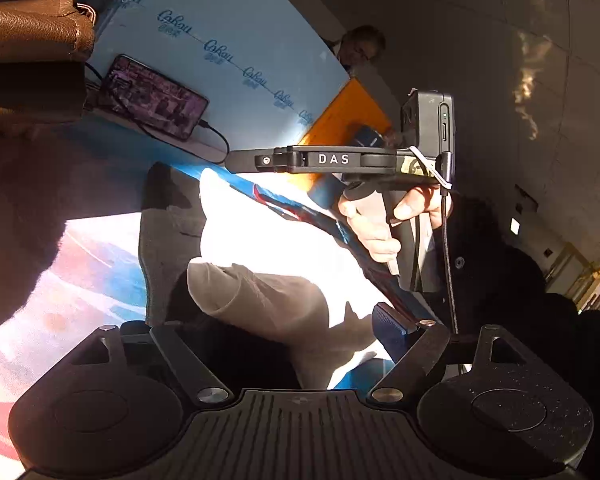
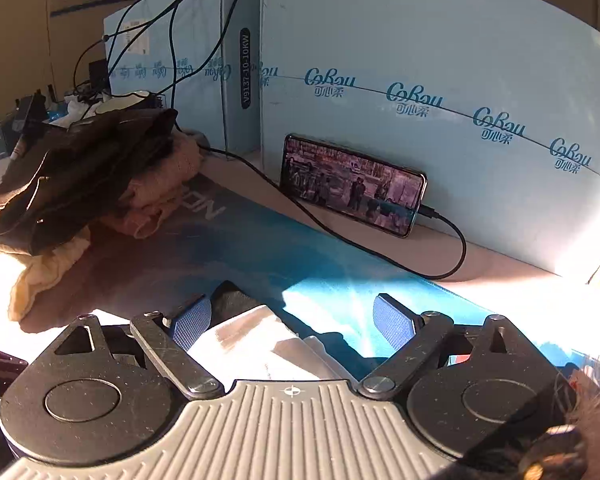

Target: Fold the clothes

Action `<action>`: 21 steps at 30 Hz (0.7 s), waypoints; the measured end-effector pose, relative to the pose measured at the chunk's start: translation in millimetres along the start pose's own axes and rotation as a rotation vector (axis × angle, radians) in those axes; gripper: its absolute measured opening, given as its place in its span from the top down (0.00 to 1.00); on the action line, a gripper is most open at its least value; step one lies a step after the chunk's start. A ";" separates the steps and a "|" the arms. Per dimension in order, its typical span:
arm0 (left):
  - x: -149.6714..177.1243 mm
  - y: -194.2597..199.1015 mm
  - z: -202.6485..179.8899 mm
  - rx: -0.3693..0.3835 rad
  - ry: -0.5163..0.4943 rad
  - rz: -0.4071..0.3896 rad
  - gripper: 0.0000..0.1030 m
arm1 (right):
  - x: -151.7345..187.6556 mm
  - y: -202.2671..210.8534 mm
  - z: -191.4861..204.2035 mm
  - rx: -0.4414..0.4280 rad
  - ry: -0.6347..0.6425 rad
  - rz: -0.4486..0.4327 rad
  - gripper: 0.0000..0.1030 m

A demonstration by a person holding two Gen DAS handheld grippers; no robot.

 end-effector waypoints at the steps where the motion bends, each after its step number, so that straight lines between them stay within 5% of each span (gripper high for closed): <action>1: 0.2 0.2 -0.4 0.002 -0.001 0.000 0.18 | 2.5 -2.8 -2.7 -0.019 -0.010 0.011 0.15; 4: -1.5 1.9 0.2 0.013 0.011 -0.011 0.18 | 9.4 -16.1 -3.1 -0.050 -0.005 0.053 0.18; 8: -9.6 6.5 5.6 0.049 0.071 -0.044 0.18 | 17.2 -32.1 8.5 -0.092 0.024 0.104 0.54; 11: -17.0 8.7 12.1 0.072 0.137 -0.069 0.22 | 17.4 -34.0 9.0 -0.080 0.027 0.089 0.63; 13: -17.5 5.4 17.6 0.055 0.172 -0.051 0.51 | 17.2 -32.1 8.1 -0.071 0.028 0.073 0.68; 16: -17.6 -1.5 25.2 0.028 0.209 -0.027 0.77 | 17.8 -28.0 9.6 -0.053 0.051 0.061 0.73; 21: -18.3 -6.0 27.5 0.009 0.199 -0.023 0.87 | 16.4 -21.7 16.8 0.002 0.115 0.057 0.73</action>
Point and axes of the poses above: each gripper's, at about its wrist camera, not at the fingertips, and y roughly against the way its jaws point, z to its left, x to its underside, the point moved 9 cm from there along -y, roughly the way its jaws point, and after that the axes turned 13 degrees about y, right-handed, at the moved point
